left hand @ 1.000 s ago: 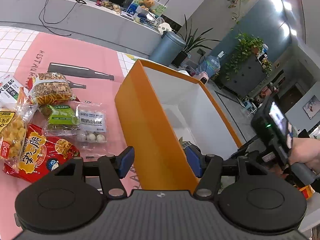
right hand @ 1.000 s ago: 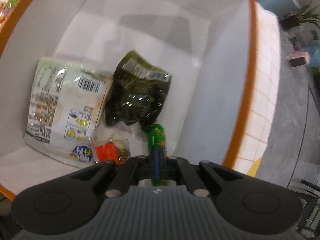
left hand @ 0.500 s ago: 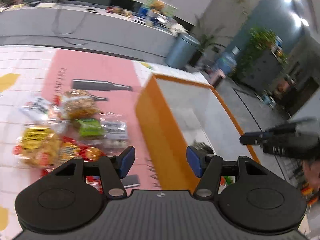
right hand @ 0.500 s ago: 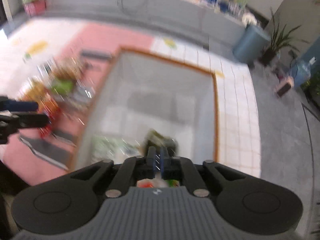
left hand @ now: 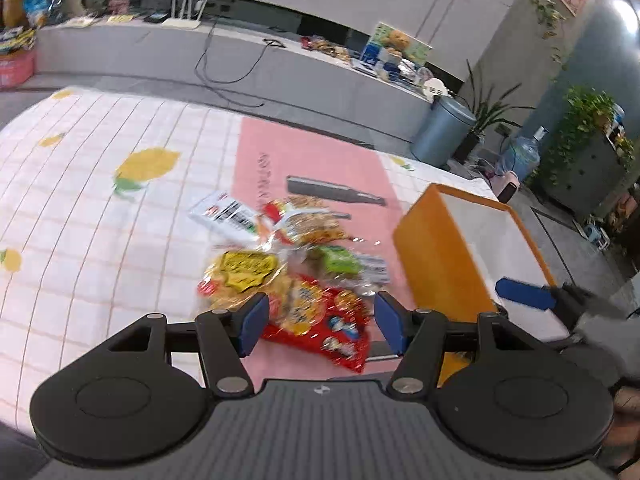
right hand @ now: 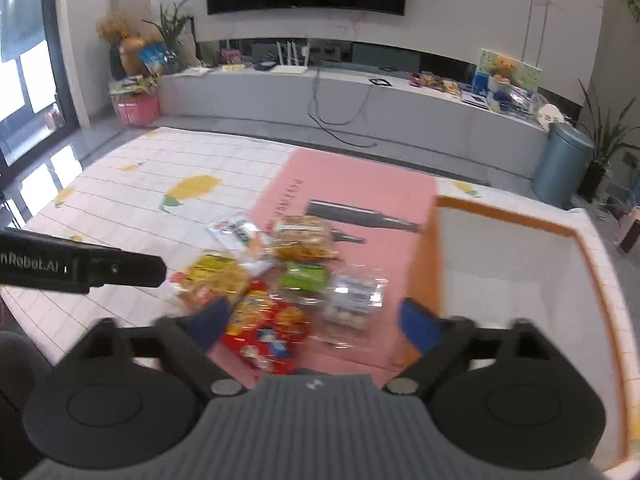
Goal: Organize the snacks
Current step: 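Move both grippers over the snack pile toward the yellow and red bags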
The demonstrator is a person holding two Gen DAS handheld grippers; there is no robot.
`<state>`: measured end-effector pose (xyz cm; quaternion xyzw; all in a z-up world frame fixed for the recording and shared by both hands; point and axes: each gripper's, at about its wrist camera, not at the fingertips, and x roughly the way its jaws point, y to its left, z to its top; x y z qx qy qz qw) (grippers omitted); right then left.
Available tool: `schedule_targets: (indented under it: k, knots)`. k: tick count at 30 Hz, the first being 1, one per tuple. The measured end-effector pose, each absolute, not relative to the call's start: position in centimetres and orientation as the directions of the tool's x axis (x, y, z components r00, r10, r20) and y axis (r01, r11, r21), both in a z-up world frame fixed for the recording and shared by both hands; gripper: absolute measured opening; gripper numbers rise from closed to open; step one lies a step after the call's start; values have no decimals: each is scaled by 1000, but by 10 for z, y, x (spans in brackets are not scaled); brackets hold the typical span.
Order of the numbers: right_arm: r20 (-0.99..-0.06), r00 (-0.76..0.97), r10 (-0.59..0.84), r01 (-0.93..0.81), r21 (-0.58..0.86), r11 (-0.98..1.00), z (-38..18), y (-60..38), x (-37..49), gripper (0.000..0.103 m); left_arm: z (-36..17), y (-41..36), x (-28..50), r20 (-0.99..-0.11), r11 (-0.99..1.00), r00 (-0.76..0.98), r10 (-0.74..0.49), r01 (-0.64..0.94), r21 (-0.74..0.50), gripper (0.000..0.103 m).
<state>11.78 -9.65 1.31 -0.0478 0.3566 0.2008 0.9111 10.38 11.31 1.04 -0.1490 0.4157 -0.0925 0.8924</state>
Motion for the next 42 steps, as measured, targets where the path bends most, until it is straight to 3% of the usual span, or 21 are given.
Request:
schedule_targets:
  k: [4,7,11,13,19,22,26,31,35,42]
  knots:
    - [-656,654,375,-476,28,879,-27,-67,111,100,-10,133,103,-720,939,636,-278,21,-344,72]
    - [-600,715,359,-518,-112,848,-52,-49,110,100,-21,142,108,-667,938,692,-275,40,-345,73]
    - [-518,768,377,-542,-210,814,-74,-46,112,100,-42,146,129,-638,912,675,-371,137,-387,81]
    - [-511,769,384,-532,-180,827,-82,-53,116,100,-54,141,144,-659,915,645,-385,176,-362,82]
    - [-510,749,423,-545,-112,831,-97,-58,128,100,-89,121,181,-749,963,606,-270,178,-202,83]
    - [-516,745,423,-545,-104,832,-102,-57,131,100,-99,113,188,-740,974,636,-217,191,-121,94]
    - [-539,729,423,-536,-64,842,-112,-60,141,100,-107,113,203,-733,977,647,-210,167,-133,103]
    - [-543,720,432,-526,-21,850,-116,-68,147,100,-124,119,211,-755,975,616,-223,128,-183,103]
    - [-529,721,448,-534,-12,846,-118,-70,148,100,-129,115,199,-711,976,669,-216,159,-147,103]
    - [-530,723,443,-557,-69,827,-122,-65,143,100,-125,117,198,-710,966,655,-257,194,-170,103]
